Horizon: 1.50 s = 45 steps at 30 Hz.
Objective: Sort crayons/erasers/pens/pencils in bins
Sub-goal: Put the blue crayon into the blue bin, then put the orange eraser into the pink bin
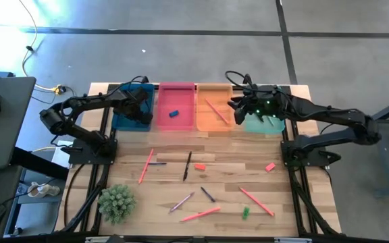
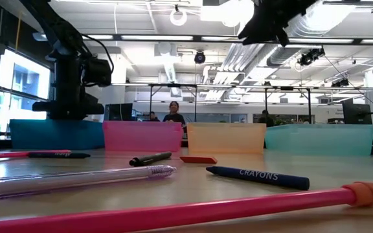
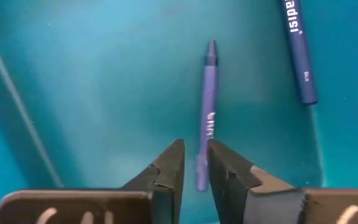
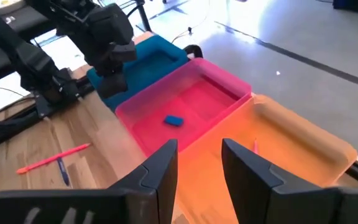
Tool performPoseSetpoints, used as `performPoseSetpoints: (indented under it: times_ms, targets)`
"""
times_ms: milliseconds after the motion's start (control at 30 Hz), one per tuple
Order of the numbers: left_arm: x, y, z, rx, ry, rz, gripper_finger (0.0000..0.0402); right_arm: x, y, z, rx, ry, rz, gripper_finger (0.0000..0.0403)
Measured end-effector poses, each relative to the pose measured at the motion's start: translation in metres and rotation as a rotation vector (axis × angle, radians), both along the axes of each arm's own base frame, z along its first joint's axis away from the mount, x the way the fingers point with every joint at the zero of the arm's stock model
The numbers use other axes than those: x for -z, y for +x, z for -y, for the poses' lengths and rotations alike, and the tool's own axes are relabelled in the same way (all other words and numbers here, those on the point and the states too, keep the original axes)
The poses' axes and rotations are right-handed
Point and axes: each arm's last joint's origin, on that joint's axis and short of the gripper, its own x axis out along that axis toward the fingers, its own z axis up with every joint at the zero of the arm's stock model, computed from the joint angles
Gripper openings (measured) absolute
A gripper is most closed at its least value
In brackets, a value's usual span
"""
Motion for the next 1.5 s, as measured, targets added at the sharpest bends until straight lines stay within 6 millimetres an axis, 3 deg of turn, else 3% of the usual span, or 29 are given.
performPoseSetpoints:
  times_ms: [167,433,967,1200,1500]
  targets:
    - [-0.001,0.000,0.001,0.013,-0.008,0.017,0.0094,-0.009,0.011,-0.006,-0.018,0.001,-0.056,0.0117]
    - [-0.010,0.004,-0.001,0.104,-0.039,0.057,0.0111,-0.012,0.048,-0.016,-0.074,0.045,-0.281,0.0117]
    - [-0.072,0.008,-0.007,0.311,0.210,0.156,0.0109,0.017,0.113,-0.050,-0.201,0.070,-0.602,0.0117]
    - [-0.094,0.007,-0.006,0.377,0.300,0.177,0.0110,0.029,0.121,-0.072,-0.267,0.059,-0.649,0.0117]
    - [-0.105,0.005,0.003,0.365,0.280,0.305,0.0110,0.036,0.124,-0.097,-0.370,0.016,-0.679,0.0117]
